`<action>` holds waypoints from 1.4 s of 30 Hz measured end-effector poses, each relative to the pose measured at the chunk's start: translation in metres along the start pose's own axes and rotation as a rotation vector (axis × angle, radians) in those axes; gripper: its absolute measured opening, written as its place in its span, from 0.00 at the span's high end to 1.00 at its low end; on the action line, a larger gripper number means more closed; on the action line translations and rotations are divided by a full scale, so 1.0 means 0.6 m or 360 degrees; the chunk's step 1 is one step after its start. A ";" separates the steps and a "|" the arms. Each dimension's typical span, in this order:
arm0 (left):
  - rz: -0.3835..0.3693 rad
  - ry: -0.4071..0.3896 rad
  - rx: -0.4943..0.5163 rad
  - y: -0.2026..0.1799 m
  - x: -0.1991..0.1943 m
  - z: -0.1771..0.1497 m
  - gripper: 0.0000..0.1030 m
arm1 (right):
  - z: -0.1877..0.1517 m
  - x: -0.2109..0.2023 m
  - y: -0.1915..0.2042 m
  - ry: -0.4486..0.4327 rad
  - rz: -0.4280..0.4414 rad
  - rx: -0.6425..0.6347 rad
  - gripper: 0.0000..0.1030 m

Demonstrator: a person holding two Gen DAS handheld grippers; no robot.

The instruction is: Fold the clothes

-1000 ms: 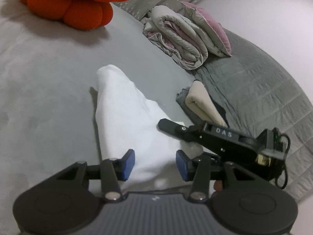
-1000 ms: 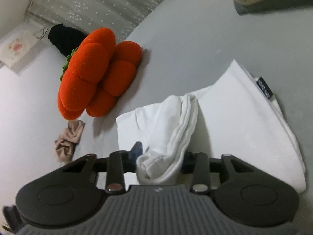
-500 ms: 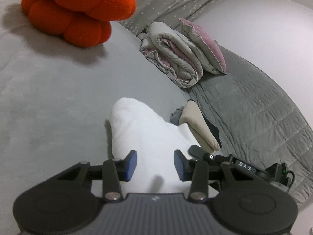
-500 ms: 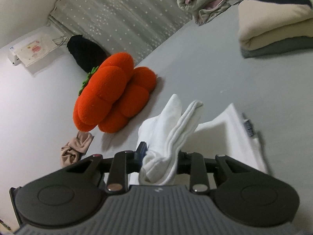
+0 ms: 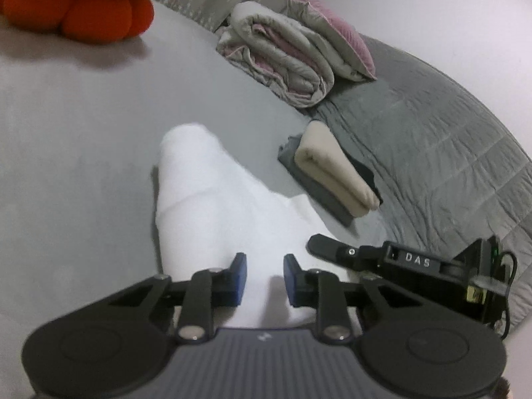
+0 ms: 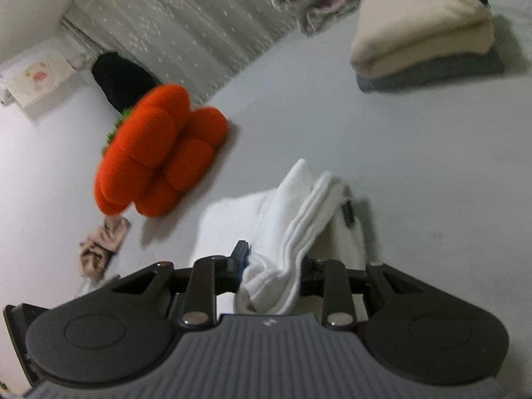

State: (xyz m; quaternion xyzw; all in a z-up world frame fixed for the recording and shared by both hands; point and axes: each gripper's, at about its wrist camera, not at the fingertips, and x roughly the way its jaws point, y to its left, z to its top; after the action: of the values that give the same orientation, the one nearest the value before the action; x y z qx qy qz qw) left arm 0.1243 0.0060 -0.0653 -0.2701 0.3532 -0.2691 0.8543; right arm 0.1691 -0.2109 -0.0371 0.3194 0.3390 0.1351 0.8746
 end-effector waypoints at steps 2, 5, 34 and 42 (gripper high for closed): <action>-0.0009 -0.0001 -0.0012 0.002 0.001 -0.003 0.77 | 0.001 -0.002 -0.003 0.0010 -0.0038 -0.0005 0.62; -0.0013 0.0002 -0.0016 0.003 0.003 -0.003 0.77 | 0.009 -0.017 0.000 -0.0066 -0.0081 -0.0026 0.56; -0.0067 -0.0143 -0.0047 0.004 -0.018 0.005 0.77 | -0.003 -0.017 0.073 -0.0326 -0.0138 -0.0426 0.85; -0.0030 -0.0057 0.0064 -0.009 0.001 -0.011 0.75 | -0.004 0.003 0.025 -0.0238 -0.0240 -0.0347 0.85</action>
State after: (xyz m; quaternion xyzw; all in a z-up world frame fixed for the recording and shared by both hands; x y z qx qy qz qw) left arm 0.1180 0.0001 -0.0661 -0.2608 0.3299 -0.2794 0.8632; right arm 0.1683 -0.1975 -0.0298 0.2052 0.2793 0.0808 0.9345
